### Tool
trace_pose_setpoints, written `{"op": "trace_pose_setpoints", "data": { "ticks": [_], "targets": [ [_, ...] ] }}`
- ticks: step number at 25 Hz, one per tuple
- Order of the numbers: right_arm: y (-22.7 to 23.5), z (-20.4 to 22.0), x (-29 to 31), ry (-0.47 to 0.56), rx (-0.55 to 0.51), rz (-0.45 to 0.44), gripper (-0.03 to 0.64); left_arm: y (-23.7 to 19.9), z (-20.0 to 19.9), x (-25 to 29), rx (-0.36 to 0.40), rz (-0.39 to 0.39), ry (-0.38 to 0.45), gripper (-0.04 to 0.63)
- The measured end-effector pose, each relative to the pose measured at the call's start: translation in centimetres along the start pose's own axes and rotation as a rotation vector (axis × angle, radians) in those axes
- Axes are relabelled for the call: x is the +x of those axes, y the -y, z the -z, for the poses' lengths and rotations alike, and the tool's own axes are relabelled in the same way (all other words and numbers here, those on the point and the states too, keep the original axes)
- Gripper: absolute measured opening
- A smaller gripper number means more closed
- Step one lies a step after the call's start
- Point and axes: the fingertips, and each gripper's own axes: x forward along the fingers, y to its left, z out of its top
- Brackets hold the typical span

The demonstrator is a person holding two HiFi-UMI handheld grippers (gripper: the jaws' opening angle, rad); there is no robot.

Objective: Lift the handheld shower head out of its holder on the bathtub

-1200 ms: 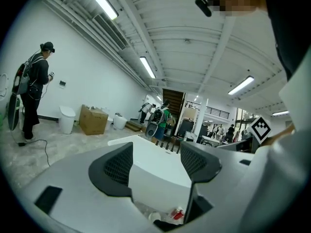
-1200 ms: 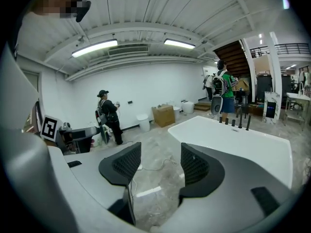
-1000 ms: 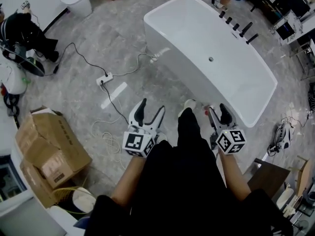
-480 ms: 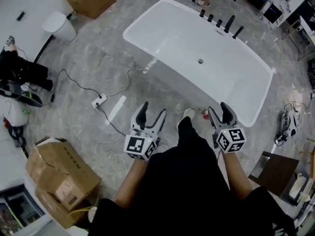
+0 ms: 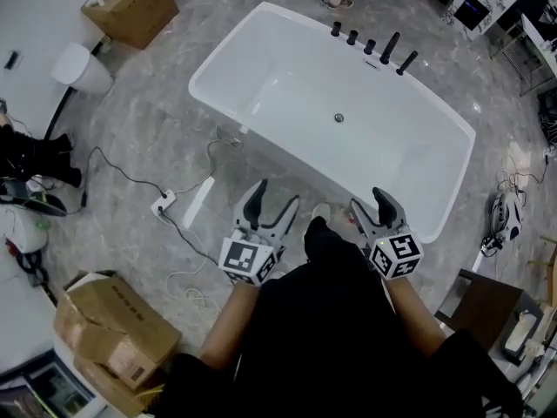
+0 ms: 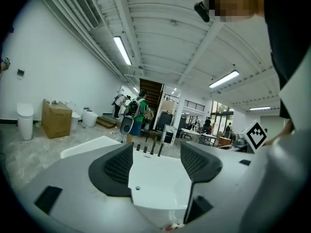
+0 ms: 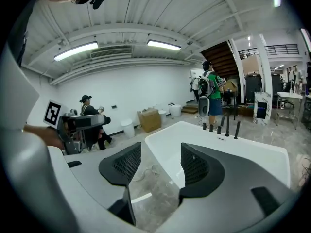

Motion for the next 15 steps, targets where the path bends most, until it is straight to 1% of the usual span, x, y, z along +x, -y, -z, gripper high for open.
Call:
{"op": "trace_pose_setpoints", "data": {
  "ticks": [4, 8, 15],
  "targets": [
    [4.2, -2.1, 2.6, 0.01, 0.015, -0.01, 0.225, 0.1, -1.1, 5.6, 0.011, 0.004, -0.005, 0.282],
    [7.6, -2.7, 4.2, 0.016, 0.038, 0.013, 0.225, 0.1, -1.5, 9.1, 0.027, 0.023, -0.03, 0.282],
    [14.4, -4.3, 6.3, 0.026, 0.062, 0.058, 0.225, 0.3, -3.4, 16.0, 0.046, 0.051, -0.023, 0.282]
  ]
}}
